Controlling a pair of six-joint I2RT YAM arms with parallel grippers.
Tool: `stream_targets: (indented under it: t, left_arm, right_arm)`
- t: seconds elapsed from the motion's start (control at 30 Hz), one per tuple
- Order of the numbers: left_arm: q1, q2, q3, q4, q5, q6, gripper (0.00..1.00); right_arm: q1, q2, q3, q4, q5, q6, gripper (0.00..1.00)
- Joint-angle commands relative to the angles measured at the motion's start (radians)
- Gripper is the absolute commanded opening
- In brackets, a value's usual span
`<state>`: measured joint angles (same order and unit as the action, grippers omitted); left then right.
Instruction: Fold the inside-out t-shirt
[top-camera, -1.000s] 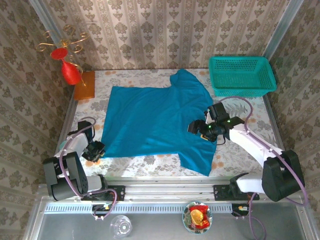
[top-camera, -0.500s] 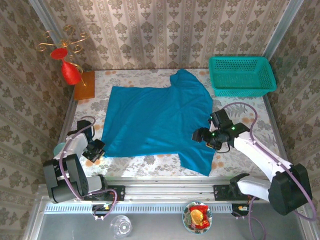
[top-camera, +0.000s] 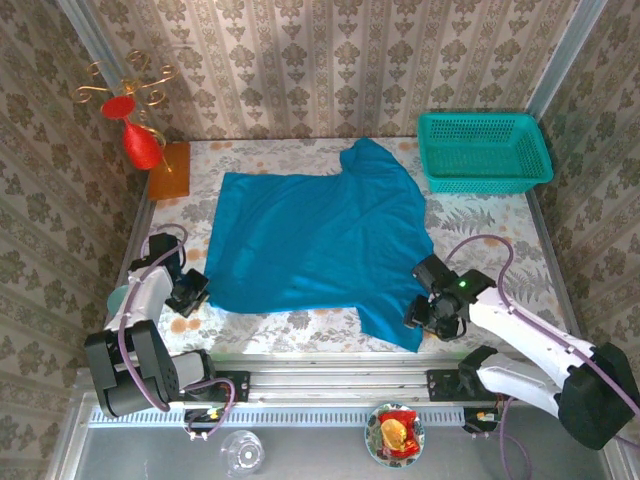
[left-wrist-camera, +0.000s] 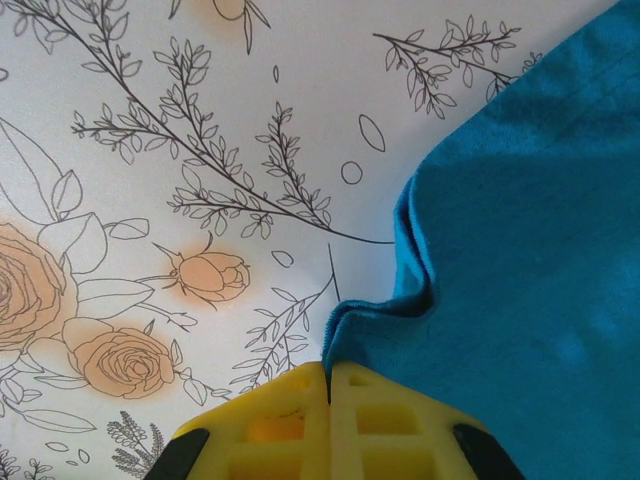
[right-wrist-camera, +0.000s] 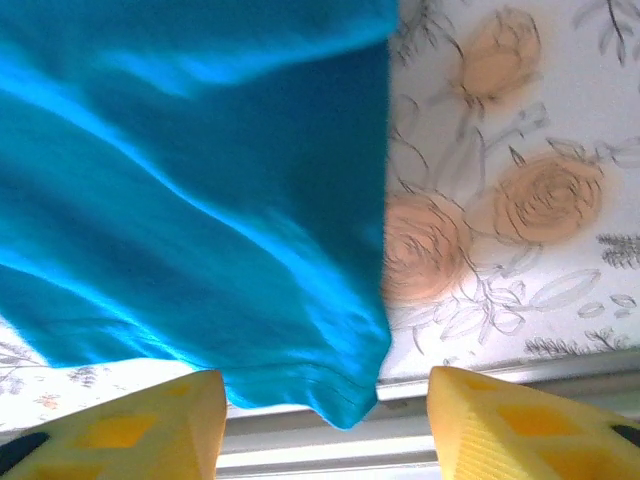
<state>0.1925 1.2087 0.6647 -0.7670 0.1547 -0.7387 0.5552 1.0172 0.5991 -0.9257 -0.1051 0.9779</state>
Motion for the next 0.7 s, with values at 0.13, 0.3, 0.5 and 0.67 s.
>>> stream_targets:
  t: [0.13, 0.3, 0.5, 0.67]
  left_arm:
    - [-0.003, -0.028, 0.024, -0.023, 0.014, 0.014, 0.00]
    - [-0.002, -0.047, 0.013, -0.027, 0.003, 0.000, 0.00]
    - [-0.002, -0.066, 0.001, -0.044, -0.022, -0.022, 0.00]
    - [-0.001, -0.090, -0.014, -0.064, -0.044, -0.036, 0.01]
  right_arm:
    - [0.097, 0.063, -0.027, -0.038, 0.071, 0.182, 0.44]
    - [0.131, 0.130, -0.045, 0.011, 0.042, 0.197, 0.41]
    - [0.175, 0.207, -0.071, 0.102, -0.008, 0.222, 0.39]
    - [0.182, 0.238, -0.092, 0.135, 0.000, 0.240, 0.34]
